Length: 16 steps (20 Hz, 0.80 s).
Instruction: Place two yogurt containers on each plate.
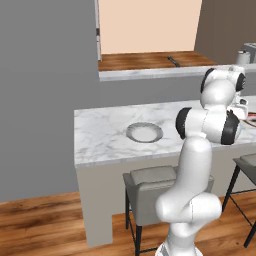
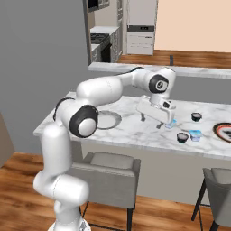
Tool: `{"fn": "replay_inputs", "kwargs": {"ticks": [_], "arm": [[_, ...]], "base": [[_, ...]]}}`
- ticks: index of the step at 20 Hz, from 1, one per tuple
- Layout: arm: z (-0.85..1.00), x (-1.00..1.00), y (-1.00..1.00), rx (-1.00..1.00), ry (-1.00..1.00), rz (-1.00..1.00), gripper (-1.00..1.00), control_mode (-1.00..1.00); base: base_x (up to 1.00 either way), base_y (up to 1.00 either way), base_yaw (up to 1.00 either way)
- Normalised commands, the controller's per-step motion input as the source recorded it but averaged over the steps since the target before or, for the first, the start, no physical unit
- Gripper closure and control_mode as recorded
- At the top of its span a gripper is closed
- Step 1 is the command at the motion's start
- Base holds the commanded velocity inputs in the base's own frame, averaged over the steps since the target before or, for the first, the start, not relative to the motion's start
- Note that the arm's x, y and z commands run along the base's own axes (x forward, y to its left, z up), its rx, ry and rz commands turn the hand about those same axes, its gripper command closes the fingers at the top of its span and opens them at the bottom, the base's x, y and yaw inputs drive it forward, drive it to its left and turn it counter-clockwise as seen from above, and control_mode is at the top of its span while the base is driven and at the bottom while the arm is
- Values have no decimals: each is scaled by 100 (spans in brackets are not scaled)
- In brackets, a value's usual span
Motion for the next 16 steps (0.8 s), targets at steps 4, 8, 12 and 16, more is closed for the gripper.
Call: {"fn": "replay_inputs", "kwargs": {"ticks": [4, 8, 12, 16], "arm": [[-31, 16, 0, 0, -3, 0, -100, -100], [-31, 24, 0, 0, -4, 0, -100, -100], [-23, 13, 0, 0, -11, 0, -100, -100], [-13, 1, 0, 0, -17, 0, -100, -100]], "base": [[0, 0, 0], [0, 0, 0], [0, 0, 0], [0, 0, 0]]}}
